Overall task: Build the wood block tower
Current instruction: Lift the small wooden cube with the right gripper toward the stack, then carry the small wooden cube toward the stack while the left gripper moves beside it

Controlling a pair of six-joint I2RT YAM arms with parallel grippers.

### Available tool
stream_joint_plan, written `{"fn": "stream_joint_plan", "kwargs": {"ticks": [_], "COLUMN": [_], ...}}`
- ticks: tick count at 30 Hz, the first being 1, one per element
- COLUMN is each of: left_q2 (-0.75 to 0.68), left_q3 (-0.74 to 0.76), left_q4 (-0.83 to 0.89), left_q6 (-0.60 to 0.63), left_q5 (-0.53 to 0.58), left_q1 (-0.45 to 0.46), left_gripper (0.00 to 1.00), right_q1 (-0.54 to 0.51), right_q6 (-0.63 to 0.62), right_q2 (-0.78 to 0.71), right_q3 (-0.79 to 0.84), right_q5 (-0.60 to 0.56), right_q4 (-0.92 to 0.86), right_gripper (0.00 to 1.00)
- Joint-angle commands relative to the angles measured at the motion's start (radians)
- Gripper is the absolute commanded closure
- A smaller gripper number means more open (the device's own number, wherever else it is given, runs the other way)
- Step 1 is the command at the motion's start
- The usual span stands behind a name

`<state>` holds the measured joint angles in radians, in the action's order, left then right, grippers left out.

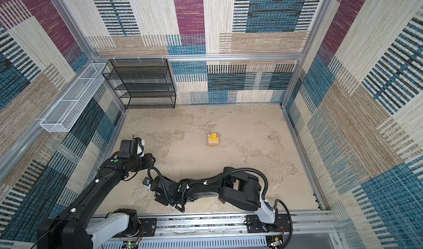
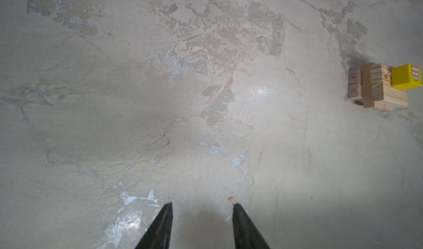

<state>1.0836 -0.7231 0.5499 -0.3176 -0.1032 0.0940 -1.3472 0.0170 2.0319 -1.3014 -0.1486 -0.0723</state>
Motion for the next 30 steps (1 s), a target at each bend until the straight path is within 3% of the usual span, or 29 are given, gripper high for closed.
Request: {"fn": "stream_joint_plan", "kwargs": {"ticks": [1, 20, 30], "left_q2": [-0.007, 0.146, 0.213], "left_q3": [-0.010, -0.147, -0.187], "left_q4": [-0.009, -0.123, -0.166], "left_q6": [-0.001, -0.076, -0.078], "left_q5": [0.020, -0.078, -0.070], "left_q1": [0.000, 0.013, 0.105], "left_gripper": [0.53, 0.63, 0.62], "right_q1": [-0.001, 0.059, 0.129], "right_q6": [0.006, 0.071, 0.130], "right_q2": [-0.042, -0.271, -0.391], "right_q3": [0.037, 0.229, 0.307], "right_q5": [-0.051, -0.183, -0.227], "right_q4": [0.048, 0.055, 0.058], "right_gripper": [1.00, 1.00, 1.00]}}
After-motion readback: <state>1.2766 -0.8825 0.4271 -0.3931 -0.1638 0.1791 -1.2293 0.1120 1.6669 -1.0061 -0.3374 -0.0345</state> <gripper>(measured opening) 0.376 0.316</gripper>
